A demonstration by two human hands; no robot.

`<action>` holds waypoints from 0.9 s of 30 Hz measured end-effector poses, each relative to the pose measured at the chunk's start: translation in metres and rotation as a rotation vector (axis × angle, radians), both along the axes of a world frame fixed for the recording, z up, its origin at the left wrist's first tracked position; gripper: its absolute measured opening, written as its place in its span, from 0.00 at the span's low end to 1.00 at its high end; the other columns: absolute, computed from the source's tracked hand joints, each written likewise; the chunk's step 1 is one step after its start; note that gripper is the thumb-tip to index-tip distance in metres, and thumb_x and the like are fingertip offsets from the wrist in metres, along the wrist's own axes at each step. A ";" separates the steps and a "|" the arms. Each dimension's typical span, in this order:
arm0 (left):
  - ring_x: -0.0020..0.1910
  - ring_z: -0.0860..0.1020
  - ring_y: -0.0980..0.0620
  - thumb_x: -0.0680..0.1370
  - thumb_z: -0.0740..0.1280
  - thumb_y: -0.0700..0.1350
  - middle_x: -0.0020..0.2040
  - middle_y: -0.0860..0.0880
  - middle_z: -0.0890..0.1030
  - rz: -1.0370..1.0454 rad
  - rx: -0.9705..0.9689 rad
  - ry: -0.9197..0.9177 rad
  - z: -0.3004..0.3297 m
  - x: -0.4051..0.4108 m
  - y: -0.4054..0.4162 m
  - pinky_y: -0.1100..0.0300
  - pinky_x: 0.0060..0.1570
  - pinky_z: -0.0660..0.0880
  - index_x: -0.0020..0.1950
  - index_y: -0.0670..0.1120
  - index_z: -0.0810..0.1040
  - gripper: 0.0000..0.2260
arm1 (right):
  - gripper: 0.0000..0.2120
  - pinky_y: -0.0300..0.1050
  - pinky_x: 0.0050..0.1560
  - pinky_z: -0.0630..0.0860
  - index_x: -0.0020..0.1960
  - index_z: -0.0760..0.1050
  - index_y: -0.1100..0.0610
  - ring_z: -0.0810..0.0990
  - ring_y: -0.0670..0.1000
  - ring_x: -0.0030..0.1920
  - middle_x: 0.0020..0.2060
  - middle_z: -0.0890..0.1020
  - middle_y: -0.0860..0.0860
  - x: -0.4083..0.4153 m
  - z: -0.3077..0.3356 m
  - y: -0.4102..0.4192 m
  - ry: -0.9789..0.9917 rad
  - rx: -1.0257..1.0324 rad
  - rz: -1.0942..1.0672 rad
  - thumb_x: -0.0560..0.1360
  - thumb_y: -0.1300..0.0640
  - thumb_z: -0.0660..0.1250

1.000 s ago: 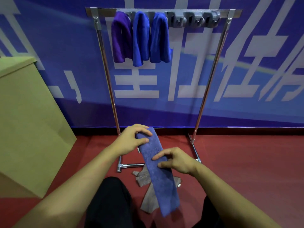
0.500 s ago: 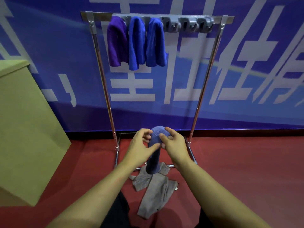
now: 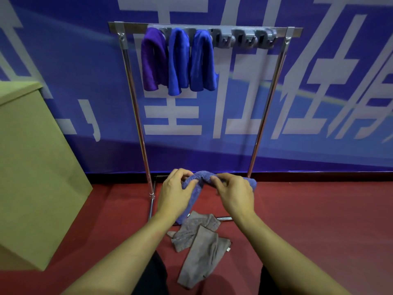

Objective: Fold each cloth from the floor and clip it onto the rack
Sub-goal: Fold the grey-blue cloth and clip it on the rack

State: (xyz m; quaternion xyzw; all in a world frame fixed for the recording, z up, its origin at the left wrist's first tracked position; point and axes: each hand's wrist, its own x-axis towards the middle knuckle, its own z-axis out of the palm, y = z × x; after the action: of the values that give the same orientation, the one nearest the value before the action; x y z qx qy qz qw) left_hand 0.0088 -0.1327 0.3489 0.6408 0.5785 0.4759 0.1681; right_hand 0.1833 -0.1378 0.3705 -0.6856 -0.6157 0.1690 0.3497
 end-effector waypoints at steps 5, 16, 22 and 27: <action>0.43 0.79 0.59 0.76 0.73 0.45 0.46 0.54 0.80 0.007 -0.042 -0.063 0.008 0.000 0.002 0.61 0.44 0.75 0.48 0.51 0.80 0.04 | 0.11 0.41 0.49 0.69 0.48 0.85 0.50 0.74 0.48 0.53 0.47 0.77 0.46 0.003 -0.006 0.002 -0.088 0.150 0.121 0.76 0.43 0.70; 0.47 0.81 0.63 0.79 0.69 0.42 0.50 0.55 0.82 -0.136 -0.061 -0.241 0.021 0.026 0.009 0.67 0.50 0.76 0.55 0.51 0.83 0.07 | 0.09 0.37 0.44 0.76 0.45 0.80 0.50 0.82 0.39 0.42 0.40 0.84 0.45 -0.015 0.013 0.010 0.537 0.153 0.060 0.80 0.46 0.67; 0.57 0.84 0.47 0.82 0.65 0.37 0.56 0.47 0.86 -0.244 -0.228 -0.863 0.045 0.032 0.022 0.52 0.58 0.79 0.58 0.47 0.83 0.11 | 0.06 0.47 0.58 0.80 0.54 0.82 0.48 0.83 0.45 0.53 0.52 0.85 0.46 -0.005 0.031 0.024 0.679 0.111 0.250 0.80 0.52 0.67; 0.56 0.83 0.46 0.78 0.70 0.36 0.56 0.44 0.85 -0.330 -0.190 -0.990 0.068 0.042 0.032 0.53 0.58 0.79 0.61 0.42 0.80 0.11 | 0.08 0.53 0.61 0.80 0.58 0.80 0.54 0.85 0.51 0.55 0.52 0.86 0.52 -0.001 0.054 0.033 0.854 0.095 0.326 0.79 0.57 0.69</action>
State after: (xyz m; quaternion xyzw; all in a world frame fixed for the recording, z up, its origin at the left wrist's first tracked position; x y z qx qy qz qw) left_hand 0.0506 -0.1010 0.4165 0.4040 0.3618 0.6342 0.5510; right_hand 0.1821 -0.1049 0.4248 -0.4320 -0.5234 0.4609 0.5718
